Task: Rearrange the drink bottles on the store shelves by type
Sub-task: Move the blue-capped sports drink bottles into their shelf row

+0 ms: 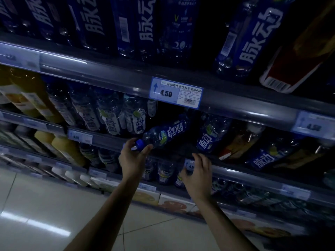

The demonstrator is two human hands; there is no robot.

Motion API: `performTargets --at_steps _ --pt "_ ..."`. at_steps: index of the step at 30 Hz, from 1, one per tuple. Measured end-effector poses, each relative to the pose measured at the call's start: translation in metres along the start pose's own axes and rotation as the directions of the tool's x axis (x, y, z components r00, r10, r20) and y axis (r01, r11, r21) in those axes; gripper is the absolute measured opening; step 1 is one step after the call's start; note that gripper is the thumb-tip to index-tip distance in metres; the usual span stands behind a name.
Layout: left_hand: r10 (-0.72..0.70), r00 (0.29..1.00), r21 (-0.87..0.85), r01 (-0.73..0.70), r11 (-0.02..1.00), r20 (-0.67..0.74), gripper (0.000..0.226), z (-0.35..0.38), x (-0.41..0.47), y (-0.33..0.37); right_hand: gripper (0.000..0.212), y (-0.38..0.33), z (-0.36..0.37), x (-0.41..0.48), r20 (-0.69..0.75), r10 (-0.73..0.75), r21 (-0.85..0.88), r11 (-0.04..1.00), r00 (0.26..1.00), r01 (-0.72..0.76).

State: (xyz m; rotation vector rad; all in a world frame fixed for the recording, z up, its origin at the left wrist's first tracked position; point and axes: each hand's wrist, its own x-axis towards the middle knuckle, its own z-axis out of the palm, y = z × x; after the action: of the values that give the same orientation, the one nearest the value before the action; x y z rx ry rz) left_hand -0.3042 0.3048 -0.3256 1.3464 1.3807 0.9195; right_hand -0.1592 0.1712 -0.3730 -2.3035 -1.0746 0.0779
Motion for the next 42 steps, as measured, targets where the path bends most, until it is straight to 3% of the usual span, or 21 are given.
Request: performTargets --at_steps 11,19,33,42 --pt "0.126 0.991 -0.101 -0.131 0.986 -0.051 0.047 0.002 -0.021 0.029 0.057 -0.001 -0.008 0.001 0.041 -0.013 0.005 1.0 0.999 0.012" --pt "0.22 0.974 -0.277 -0.226 0.934 -0.055 0.045 0.009 -0.024 0.074 0.059 0.0 -0.011 0.001 0.044 -0.038 0.001 0.999 0.998 0.038" --pt "0.296 0.953 -0.24 -0.272 0.932 0.07 0.038 0.039 -0.016 0.096 0.064 0.003 -0.018 0.0 0.078 -0.078 -0.043 0.996 0.994 0.081" --pt "0.281 0.952 -0.131 -0.266 0.955 0.12 0.066 0.068 -0.005 0.086 0.064 0.005 -0.02 -0.001 0.093 -0.076 -0.049 0.995 0.993 0.081"
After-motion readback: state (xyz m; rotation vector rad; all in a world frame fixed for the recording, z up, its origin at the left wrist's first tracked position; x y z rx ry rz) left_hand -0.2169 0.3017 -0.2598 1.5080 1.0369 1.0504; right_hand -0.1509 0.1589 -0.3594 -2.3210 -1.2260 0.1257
